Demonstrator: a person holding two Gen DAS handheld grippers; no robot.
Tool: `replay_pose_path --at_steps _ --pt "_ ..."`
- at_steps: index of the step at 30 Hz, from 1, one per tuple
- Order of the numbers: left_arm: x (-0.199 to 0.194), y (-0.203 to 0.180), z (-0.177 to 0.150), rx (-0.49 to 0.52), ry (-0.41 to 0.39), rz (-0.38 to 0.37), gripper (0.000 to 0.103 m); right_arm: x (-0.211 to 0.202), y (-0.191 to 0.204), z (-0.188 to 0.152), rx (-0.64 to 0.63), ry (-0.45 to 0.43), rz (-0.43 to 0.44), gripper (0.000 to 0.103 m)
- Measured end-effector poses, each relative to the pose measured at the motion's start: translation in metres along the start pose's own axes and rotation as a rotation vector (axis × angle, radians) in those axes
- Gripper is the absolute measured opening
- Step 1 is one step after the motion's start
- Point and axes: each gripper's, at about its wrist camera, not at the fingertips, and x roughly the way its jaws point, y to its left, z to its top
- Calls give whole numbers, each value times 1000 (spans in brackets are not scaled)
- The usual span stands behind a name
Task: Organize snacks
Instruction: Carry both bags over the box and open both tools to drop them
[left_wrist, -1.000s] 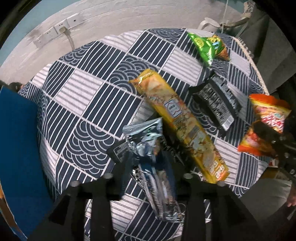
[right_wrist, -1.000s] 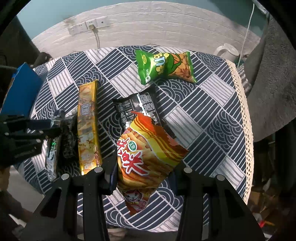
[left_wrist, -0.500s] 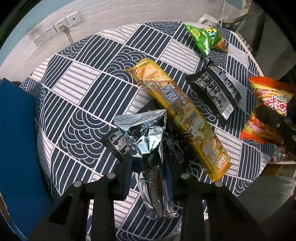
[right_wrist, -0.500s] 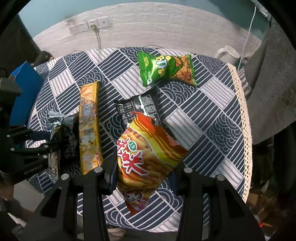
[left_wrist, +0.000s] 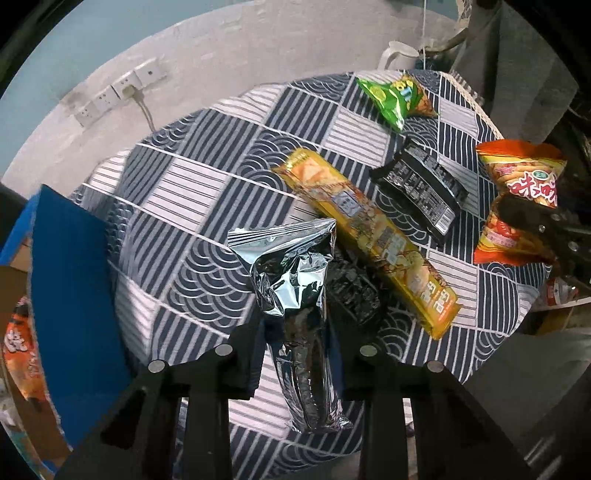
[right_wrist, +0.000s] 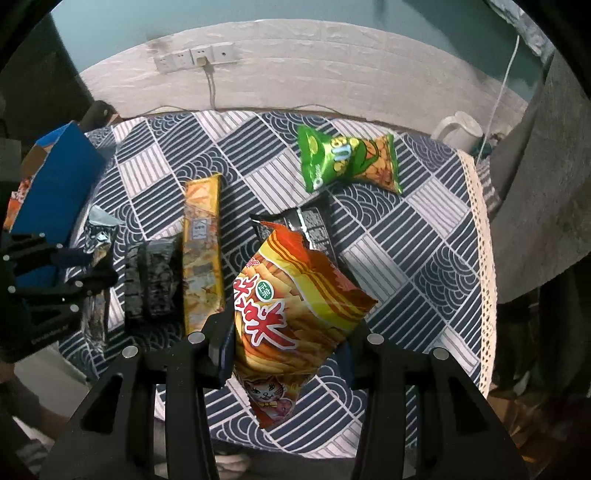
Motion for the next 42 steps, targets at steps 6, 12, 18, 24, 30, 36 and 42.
replay_pose_path --at_steps 6,12,18,24,30,36,42 --pt "-24 11 -2 16 -70 52 30 -18 16 5 -37 -35 -12 42" --pt "-57 26 -9 38 -150 116 30 -38 37 13 -96 -81 -22 42" --pt "-92 39 -20 67 -239 189 30 -60 62 21 -149 -129 -21 42" --pt "-127 53 -32 72 -315 212 30 -79 92 29 -210 -173 -1 42" --pt "-151 69 -42 56 -364 229 30 -93 128 39 -272 -209 36 42" --pt "-166 98 -56 19 -395 264 30 -95 160 51 -322 -216 77 42" --pt "-164 134 -69 -39 -387 281 30 -90 192 60 -373 -210 93 42"
